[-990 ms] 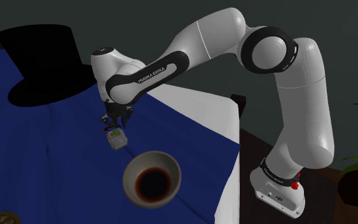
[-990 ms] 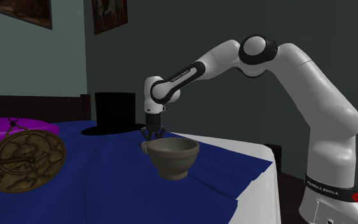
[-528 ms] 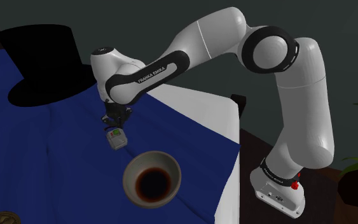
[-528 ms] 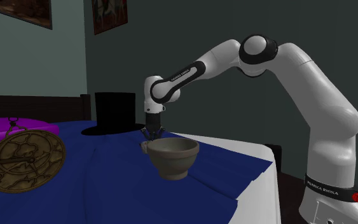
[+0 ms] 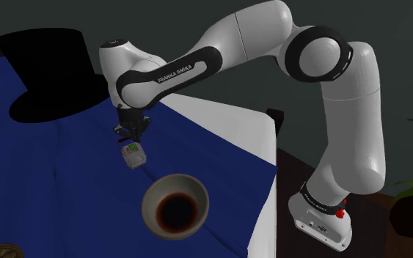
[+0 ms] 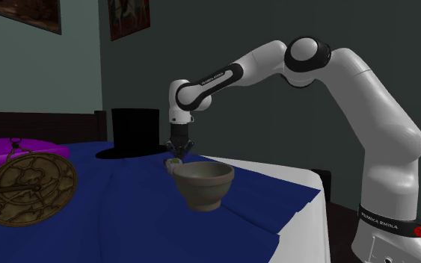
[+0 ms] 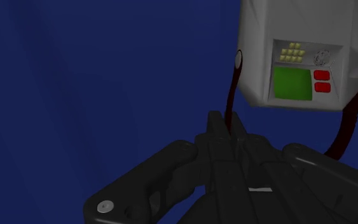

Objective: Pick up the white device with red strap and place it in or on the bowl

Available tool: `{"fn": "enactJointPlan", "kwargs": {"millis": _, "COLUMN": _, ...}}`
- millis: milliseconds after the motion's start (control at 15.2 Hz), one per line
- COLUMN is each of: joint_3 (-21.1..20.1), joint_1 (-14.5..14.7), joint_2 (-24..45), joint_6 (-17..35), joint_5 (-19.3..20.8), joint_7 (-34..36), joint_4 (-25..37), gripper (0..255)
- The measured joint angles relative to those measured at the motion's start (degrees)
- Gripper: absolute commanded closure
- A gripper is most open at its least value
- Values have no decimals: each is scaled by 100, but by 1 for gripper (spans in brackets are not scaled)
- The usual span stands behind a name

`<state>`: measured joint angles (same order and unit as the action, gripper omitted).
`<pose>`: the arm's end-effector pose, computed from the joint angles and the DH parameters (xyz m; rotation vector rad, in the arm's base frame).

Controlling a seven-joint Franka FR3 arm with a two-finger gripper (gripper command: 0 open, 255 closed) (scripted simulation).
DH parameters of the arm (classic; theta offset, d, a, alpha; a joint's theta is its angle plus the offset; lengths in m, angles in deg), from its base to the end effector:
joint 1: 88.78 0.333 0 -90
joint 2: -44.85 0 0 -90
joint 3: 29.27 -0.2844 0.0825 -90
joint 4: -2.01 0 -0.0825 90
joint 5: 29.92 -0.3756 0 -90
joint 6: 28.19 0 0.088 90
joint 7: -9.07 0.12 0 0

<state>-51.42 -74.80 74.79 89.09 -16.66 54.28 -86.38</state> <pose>0.5678 0.3563 0.3315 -3.1353 0.1621 -0.0462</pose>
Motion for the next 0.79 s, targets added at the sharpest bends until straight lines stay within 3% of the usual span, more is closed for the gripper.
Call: {"fn": "enactJointPlan", "kwargs": {"millis": 792, "joint_3": -69, "joint_1": 10, "joint_2": -226, "joint_6": -792, "joint_5": -124, "joint_7": -98, "joint_4": 585, "gripper": 255}}
